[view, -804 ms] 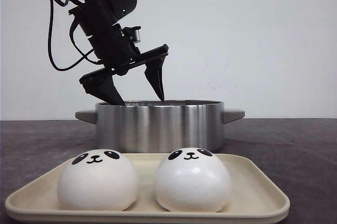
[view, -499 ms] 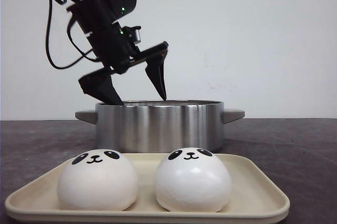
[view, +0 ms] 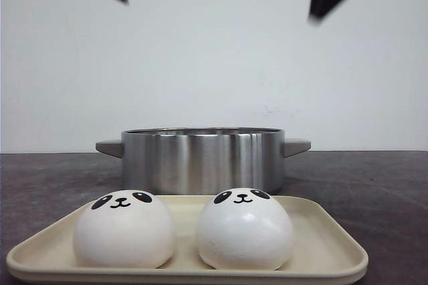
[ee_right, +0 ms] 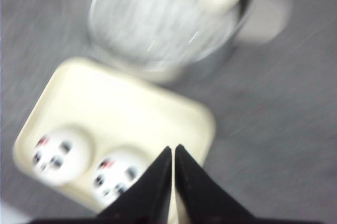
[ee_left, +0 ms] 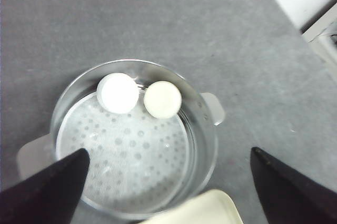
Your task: Steam buns
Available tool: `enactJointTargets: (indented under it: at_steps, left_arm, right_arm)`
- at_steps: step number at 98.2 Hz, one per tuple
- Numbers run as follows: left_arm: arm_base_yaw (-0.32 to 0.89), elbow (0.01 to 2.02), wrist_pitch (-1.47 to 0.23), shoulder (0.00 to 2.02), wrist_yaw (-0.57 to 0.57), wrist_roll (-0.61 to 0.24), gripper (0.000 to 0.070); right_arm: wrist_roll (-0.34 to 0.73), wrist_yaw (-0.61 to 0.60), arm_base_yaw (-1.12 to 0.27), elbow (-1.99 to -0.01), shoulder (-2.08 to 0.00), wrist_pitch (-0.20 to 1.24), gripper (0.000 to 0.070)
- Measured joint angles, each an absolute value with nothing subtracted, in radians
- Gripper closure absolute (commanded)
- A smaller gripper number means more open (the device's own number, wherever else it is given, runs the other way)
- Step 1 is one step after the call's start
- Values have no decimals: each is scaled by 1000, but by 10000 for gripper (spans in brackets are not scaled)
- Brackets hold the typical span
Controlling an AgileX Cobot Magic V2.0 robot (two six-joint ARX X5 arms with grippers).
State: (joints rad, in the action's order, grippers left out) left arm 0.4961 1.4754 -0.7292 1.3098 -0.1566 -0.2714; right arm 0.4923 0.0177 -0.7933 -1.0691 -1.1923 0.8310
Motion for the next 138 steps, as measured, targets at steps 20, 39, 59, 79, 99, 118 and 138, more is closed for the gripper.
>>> enactJointTargets:
  at_steps: [20, 39, 59, 79, 99, 118, 138]
  left_arm:
    - [496, 1475, -816, 1117, -154, -241, 103]
    - [496, 1475, -890, 1007, -152, -228, 103]
    - [496, 1475, -895, 930, -147, -228, 103]
    - [496, 1475, -907, 918, -138, -228, 103]
    - [498, 1475, -915, 926, -137, -228, 103]
    - [500, 1475, -915, 923, -137, -228, 103]
    - [500, 1475, -916, 923, -137, -228, 103]
  right_arm:
    - [542, -84, -825, -1038, -1306, 812, 33]
    - [558, -114, -867, -1038, -1415, 810, 76]
    - [566, -128, -921, -1038, -1518, 788, 104]
    - [578, -128, -931, -1038, -1617, 742, 182]
    - [600, -95, -929, -1038, -1660, 712, 613]
    - [607, -43, -936, -1039, -1651, 706, 684]
    - [604, 12, -945, -1142, -1510, 765, 690]
